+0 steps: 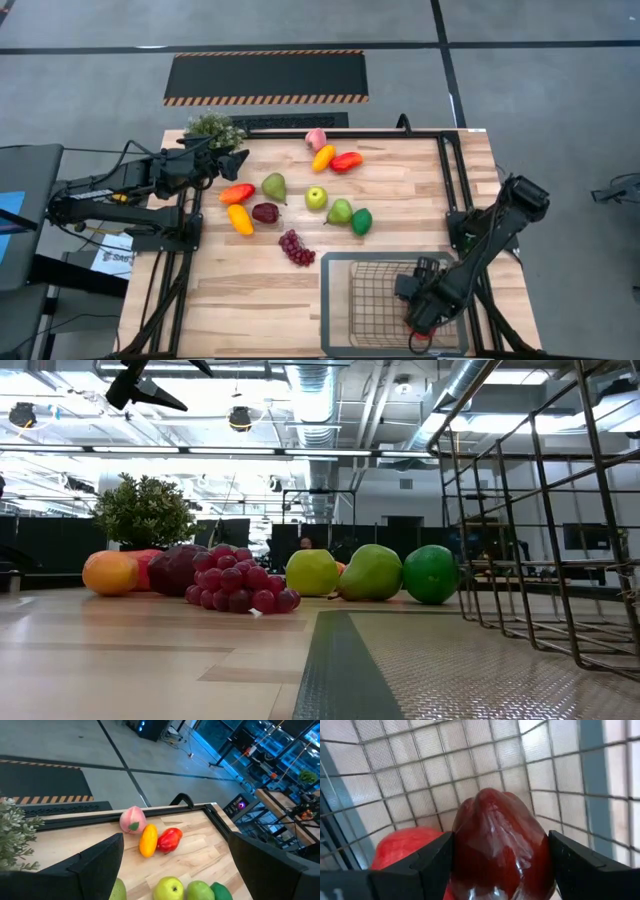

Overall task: Build produce basket
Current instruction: Put the right dark red apple into the wire basket

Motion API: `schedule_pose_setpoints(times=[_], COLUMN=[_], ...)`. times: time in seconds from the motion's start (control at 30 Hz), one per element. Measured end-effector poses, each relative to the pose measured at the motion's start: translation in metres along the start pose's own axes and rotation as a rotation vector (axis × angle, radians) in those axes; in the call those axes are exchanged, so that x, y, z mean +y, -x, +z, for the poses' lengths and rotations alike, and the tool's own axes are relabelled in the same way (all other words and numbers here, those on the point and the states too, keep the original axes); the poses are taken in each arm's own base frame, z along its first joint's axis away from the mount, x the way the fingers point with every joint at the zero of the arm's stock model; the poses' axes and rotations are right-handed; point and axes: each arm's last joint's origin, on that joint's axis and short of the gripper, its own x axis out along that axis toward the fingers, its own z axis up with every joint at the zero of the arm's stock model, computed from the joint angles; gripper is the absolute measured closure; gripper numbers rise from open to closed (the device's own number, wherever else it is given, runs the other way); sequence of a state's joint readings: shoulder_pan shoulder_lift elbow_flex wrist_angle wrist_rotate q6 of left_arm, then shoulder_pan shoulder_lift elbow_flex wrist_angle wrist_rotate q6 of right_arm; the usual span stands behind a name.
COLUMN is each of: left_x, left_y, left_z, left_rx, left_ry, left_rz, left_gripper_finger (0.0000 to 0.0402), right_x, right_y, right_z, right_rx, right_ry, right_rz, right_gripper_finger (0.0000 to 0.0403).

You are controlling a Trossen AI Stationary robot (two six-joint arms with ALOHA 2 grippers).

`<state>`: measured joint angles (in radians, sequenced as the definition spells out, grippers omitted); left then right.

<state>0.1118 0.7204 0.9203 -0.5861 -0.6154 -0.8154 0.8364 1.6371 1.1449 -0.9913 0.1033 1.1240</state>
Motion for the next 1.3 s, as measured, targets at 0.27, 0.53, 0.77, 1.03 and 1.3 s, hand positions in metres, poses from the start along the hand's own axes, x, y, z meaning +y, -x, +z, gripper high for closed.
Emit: schedule_pose_setpoints(times=[0.27, 0.53, 0.77, 1.03, 1.3], left_x=[0.000, 0.000, 0.001, 0.003, 0.000], left_y=[0.000, 0.000, 0.000, 0.000, -0.008], left_z=[0.000, 0.000, 0.001, 0.000, -0.005], left_rx=[-0.009, -0.013, -0.032, -0.042, -0.019], left_ry=[-0.006, -0.006, -0.002, 0.008, 0.024], left_rz=[0.008, 0.013, 0.034, 0.068, 0.096], left_gripper_finger=[0.0055, 0.0055, 0.0055, 0.0055, 0.0055], right_x=[-0.010, -0.010, -0.012, -0.016, -0.008], right_y=[-0.005, -0.005, -0.005, -0.004, -0.003], right_z=[0.000, -0.001, -0.003, -0.006, -0.002], right_rx=[0.037, 0.041, 0.063, 0.138, 0.106], right_ry=[-0.026, -0.042, -0.049, -0.059, -0.056], right_rz=[-0.076, -0.081, -0.098, -0.125, -0.030], right_gripper_finger=[0.0110, 0.0110, 0.0106, 0.0045, 0.0005])
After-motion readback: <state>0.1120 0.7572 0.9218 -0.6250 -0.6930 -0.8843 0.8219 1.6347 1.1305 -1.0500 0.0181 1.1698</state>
